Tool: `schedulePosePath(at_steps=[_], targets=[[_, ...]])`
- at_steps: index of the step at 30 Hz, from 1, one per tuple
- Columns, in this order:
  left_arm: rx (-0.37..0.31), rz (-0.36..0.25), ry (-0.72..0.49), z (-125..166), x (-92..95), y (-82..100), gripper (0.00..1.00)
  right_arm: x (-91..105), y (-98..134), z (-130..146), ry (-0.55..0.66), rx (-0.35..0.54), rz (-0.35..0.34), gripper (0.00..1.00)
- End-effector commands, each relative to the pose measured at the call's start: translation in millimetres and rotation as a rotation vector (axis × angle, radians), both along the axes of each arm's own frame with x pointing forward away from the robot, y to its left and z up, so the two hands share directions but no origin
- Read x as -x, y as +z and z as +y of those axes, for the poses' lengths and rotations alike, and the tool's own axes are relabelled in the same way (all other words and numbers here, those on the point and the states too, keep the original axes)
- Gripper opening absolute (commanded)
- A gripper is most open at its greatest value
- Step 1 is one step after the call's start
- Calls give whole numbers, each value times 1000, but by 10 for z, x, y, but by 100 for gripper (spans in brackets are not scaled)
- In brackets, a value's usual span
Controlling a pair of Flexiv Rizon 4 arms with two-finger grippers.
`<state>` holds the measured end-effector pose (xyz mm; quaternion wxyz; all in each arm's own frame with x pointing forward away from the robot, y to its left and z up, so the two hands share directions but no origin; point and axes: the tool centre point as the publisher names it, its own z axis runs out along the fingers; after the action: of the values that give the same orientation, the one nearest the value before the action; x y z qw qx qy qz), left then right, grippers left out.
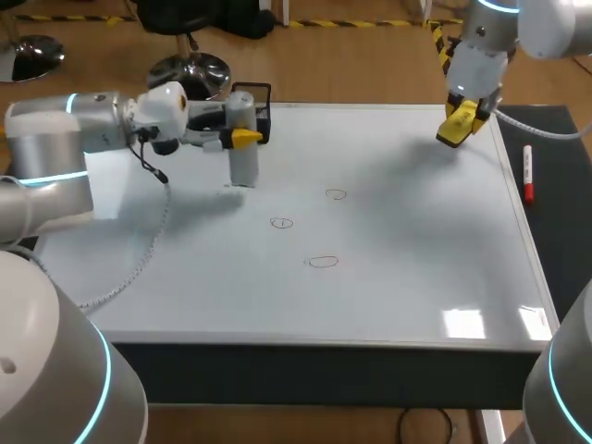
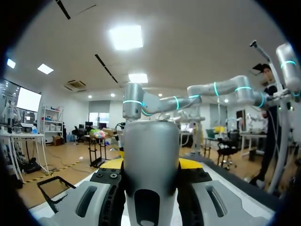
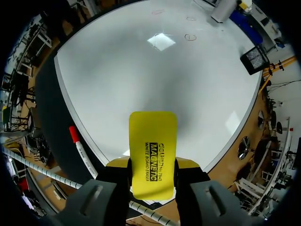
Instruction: Pick up the inspection probe, press it on each red-marked spot on the whiteboard one by one, put down the probe, pick up the eraser, and wipe off all the red marks.
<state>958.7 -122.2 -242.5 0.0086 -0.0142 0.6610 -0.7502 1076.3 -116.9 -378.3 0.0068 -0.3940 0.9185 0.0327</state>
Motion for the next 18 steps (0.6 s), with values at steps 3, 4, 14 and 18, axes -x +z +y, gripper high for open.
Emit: schedulePosePath(at_steps=[3,4,14,18], targets=[[-11,-15,73,358,-269,87,0,-4,9,-5,2,3,1,0],[-15,-18,86,427,-320,99,0,-4,9,-5,2,3,1,0],[-34,-34,206,938,-765,142,0,-4,9,-5,2,3,1,0],[-23,-40,245,1060,-901,127,0,-4,9,-5,2,3,1,0]])
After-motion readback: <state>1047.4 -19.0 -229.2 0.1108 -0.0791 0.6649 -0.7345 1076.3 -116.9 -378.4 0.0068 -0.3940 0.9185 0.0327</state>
